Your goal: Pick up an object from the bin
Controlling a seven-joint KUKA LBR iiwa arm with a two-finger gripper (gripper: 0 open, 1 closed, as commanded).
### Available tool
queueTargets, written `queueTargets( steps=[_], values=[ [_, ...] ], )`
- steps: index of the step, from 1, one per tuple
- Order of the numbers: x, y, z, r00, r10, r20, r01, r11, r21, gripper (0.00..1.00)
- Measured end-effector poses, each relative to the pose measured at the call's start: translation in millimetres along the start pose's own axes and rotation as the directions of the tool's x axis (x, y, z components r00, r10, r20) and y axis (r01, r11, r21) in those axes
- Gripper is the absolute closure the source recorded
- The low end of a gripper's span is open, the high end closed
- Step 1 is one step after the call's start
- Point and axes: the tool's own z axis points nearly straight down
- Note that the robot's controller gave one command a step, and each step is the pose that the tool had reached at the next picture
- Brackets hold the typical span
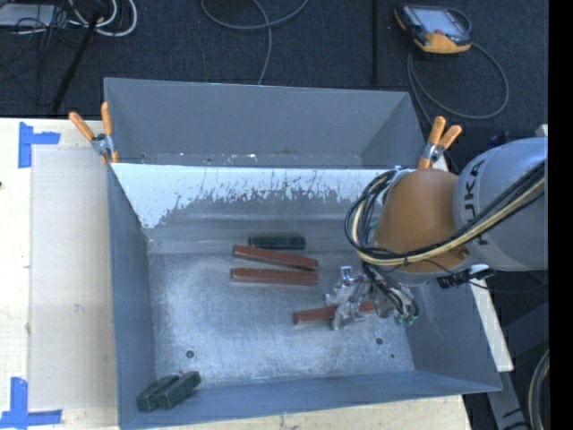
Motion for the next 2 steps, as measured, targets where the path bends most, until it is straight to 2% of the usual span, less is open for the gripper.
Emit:
queueTargets(
  steps=[1, 2],
  values=[
    [0.0, 0, 0, 1.0, 0.0, 0.0, 0.0, 1.0, 0.0, 1.0],
    [-15.5, -28, -143, 0.998, -0.068, -0.011, 0.068, 0.998, -0.002, 1.0]
  ],
)
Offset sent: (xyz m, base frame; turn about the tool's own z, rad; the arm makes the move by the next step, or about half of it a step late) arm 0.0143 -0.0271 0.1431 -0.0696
